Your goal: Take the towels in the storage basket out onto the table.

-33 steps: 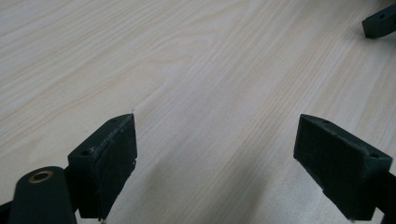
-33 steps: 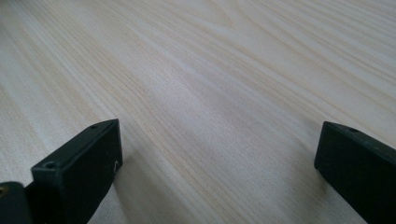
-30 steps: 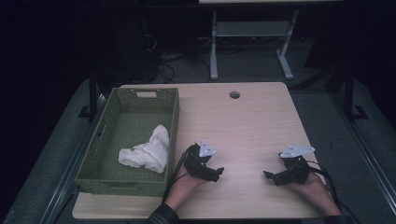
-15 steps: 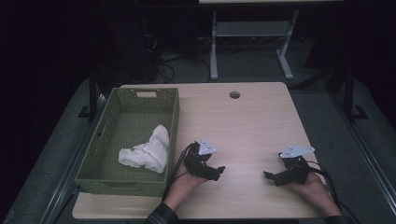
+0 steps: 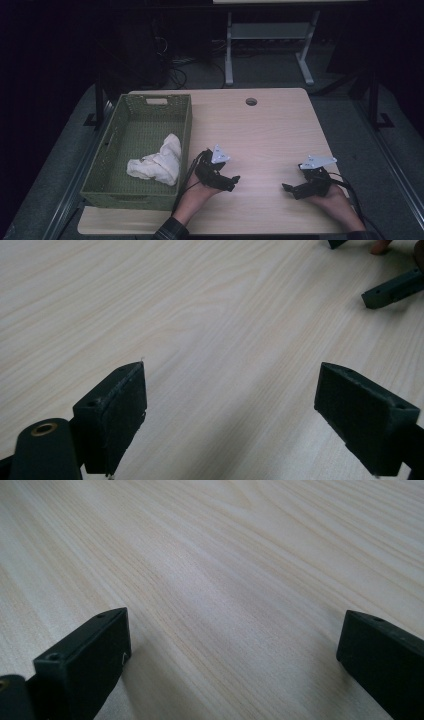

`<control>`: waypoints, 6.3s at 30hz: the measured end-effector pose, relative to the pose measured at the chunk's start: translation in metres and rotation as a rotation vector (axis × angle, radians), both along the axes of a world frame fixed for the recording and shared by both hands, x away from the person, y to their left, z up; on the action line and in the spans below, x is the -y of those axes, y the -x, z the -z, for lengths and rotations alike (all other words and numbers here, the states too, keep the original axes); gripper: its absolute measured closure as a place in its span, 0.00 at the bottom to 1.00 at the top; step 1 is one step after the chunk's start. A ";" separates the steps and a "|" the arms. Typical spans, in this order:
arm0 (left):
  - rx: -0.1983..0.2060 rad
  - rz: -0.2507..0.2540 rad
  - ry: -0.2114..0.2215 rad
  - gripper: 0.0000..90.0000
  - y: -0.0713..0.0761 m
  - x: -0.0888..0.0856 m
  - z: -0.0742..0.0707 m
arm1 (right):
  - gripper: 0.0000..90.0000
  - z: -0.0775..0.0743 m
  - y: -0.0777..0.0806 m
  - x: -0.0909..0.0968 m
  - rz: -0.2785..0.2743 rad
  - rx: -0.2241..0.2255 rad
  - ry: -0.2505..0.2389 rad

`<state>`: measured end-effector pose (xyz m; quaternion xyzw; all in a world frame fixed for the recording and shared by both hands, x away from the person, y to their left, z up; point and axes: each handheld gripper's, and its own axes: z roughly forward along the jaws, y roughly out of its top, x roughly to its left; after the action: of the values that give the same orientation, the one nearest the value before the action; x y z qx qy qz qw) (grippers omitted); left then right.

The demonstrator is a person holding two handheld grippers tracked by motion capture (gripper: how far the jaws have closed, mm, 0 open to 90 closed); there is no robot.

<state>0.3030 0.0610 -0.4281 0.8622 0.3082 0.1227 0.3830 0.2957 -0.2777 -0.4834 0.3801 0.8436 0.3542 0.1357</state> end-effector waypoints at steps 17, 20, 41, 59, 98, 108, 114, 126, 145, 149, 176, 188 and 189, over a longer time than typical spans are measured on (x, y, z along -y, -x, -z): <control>-0.011 0.009 0.043 0.14 -0.003 -0.004 -0.018 | 0.01 0.000 0.000 0.000 0.000 0.000 0.000; -0.008 0.004 0.053 0.14 -0.004 -0.005 -0.022 | 0.01 0.000 0.000 0.000 0.000 0.000 0.000; -0.007 0.081 0.075 0.14 -0.015 -0.006 -0.051 | 0.01 0.000 -0.001 0.000 -0.019 0.006 0.001; 0.011 0.101 0.074 0.15 -0.032 -0.033 -0.073 | 0.01 0.000 -0.001 0.000 -0.019 0.006 0.000; 0.031 -0.032 0.079 0.15 -0.035 -0.116 -0.089 | 0.01 0.000 -0.001 0.000 -0.019 0.006 0.000; 0.029 -0.097 0.081 0.15 -0.037 -0.144 -0.086 | 0.01 0.000 -0.001 0.000 -0.018 0.005 0.000; 0.031 -0.125 0.077 0.15 -0.037 -0.159 -0.084 | 0.01 0.000 -0.001 0.000 -0.019 0.006 0.001; 0.033 -0.195 0.066 0.15 -0.038 -0.187 -0.080 | 0.01 0.000 -0.001 0.000 -0.019 0.005 0.001; -0.095 -0.226 -0.094 0.15 -0.047 -0.186 -0.030 | 0.01 0.000 -0.001 0.000 -0.019 0.005 0.001; -0.119 -0.220 -0.118 0.15 -0.048 -0.184 -0.024 | 0.01 0.000 -0.001 0.000 -0.019 0.005 0.001; -0.296 -0.185 -0.328 0.15 -0.055 -0.172 0.010 | 0.01 0.000 0.000 0.000 -0.030 0.002 0.002; -0.327 -0.212 -0.367 0.75 -0.052 -0.174 -0.003 | 0.01 0.000 -0.001 -0.001 -0.029 0.003 -0.001; -0.326 -0.222 -0.338 0.78 -0.051 -0.175 -0.006 | 0.01 0.000 -0.001 -0.001 -0.029 0.003 -0.001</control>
<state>0.3539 0.2357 -0.4225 0.8832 0.4336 0.0728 0.1629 0.2962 -0.2767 -0.4837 0.3673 0.8486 0.3572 0.1316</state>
